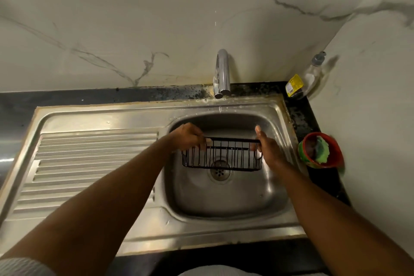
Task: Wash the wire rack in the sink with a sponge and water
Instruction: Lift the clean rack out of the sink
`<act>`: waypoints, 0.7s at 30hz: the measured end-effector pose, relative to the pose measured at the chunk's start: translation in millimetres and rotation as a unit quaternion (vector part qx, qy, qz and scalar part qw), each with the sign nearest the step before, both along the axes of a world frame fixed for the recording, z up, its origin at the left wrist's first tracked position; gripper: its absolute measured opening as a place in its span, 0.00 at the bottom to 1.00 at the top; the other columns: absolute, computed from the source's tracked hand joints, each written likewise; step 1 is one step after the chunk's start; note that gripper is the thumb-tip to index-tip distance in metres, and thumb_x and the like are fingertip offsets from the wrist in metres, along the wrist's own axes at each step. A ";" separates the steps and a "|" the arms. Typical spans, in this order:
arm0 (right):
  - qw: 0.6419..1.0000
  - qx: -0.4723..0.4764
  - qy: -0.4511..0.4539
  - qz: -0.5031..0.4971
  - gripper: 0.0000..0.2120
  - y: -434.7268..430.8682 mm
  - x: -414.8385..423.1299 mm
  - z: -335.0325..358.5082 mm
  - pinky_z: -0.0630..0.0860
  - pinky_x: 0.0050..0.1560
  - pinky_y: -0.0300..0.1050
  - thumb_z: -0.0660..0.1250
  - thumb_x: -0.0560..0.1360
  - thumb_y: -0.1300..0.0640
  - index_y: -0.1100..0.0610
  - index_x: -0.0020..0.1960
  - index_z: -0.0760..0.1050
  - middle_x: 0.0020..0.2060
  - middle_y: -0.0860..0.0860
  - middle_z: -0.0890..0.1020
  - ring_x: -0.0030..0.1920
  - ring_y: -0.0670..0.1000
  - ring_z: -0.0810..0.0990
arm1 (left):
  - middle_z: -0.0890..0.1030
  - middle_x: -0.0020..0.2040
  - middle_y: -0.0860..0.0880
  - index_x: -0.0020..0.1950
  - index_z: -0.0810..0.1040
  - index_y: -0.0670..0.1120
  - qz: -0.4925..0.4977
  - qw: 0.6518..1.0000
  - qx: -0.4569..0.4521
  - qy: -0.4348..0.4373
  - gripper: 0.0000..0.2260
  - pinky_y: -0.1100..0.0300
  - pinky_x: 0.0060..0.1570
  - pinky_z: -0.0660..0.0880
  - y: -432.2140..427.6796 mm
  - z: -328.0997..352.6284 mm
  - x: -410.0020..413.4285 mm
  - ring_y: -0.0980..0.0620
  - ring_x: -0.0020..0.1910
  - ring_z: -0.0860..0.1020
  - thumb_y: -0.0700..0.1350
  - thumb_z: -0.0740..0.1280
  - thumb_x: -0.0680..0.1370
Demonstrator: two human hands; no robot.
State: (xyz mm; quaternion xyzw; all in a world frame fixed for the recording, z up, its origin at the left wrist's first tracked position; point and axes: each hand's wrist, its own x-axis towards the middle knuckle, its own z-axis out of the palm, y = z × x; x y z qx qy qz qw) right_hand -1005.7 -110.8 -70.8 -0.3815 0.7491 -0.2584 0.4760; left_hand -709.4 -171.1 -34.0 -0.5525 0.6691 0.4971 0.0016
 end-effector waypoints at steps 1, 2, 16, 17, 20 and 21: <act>1.000 -0.005 -0.020 -0.007 0.35 -2.7 -1.0 6.0 0.70 0.43 0.49 0.59 0.78 0.29 0.58 0.33 0.79 0.28 0.52 0.78 0.36 0.55 0.77 | 0.86 0.47 0.48 0.51 0.87 0.46 0.013 0.999 0.026 0.029 0.10 0.54 0.53 0.80 -1.1 6.4 0.2 0.49 0.50 0.85 0.51 0.71 0.81; 0.998 -0.013 -0.051 -0.016 0.31 -5.3 -1.2 12.5 0.71 0.42 0.48 0.63 0.77 0.30 0.57 0.32 0.75 0.28 0.53 0.77 0.33 0.54 0.77 | 0.87 0.48 0.46 0.54 0.85 0.44 0.029 0.997 0.055 0.054 0.10 0.55 0.49 0.81 -1.3 13.3 0.9 0.49 0.47 0.85 0.50 0.71 0.81; 0.910 0.134 -0.285 -0.270 0.28 24.0 -17.2 4.9 0.62 0.28 0.40 0.70 0.70 0.30 0.50 0.30 0.64 0.24 0.47 0.64 0.24 0.48 0.62 | 0.79 0.67 0.40 0.73 0.73 0.50 0.299 0.913 0.134 0.244 0.53 0.44 0.63 0.77 73.8 -20.4 2.7 0.43 0.63 0.79 0.81 0.72 0.57; 0.913 0.129 -0.280 -0.267 0.28 26.9 -13.6 5.2 0.61 0.29 0.41 0.68 0.69 0.28 0.50 0.31 0.65 0.25 0.47 0.65 0.25 0.48 0.62 | 0.78 0.67 0.41 0.74 0.72 0.50 0.308 0.917 0.114 0.225 0.54 0.43 0.62 0.79 73.1 -21.2 0.1 0.43 0.62 0.79 0.80 0.74 0.56; 0.935 0.097 -0.253 -0.229 0.32 31.1 0.7 15.5 0.64 0.33 0.43 0.65 0.63 0.19 0.50 0.36 0.71 0.29 0.48 0.70 0.29 0.48 0.66 | 0.80 0.66 0.44 0.74 0.73 0.49 0.338 0.918 0.114 0.170 0.55 0.44 0.57 0.82 64.0 -21.9 1.8 0.44 0.59 0.81 0.79 0.77 0.55; 0.945 0.079 -0.236 -0.214 0.33 32.2 5.1 22.7 0.65 0.32 0.43 0.65 0.61 0.18 0.48 0.39 0.72 0.31 0.48 0.71 0.30 0.48 0.67 | 0.80 0.65 0.43 0.73 0.74 0.48 0.344 0.916 0.131 0.159 0.55 0.44 0.55 0.83 59.5 -21.6 4.0 0.44 0.59 0.82 0.80 0.76 0.55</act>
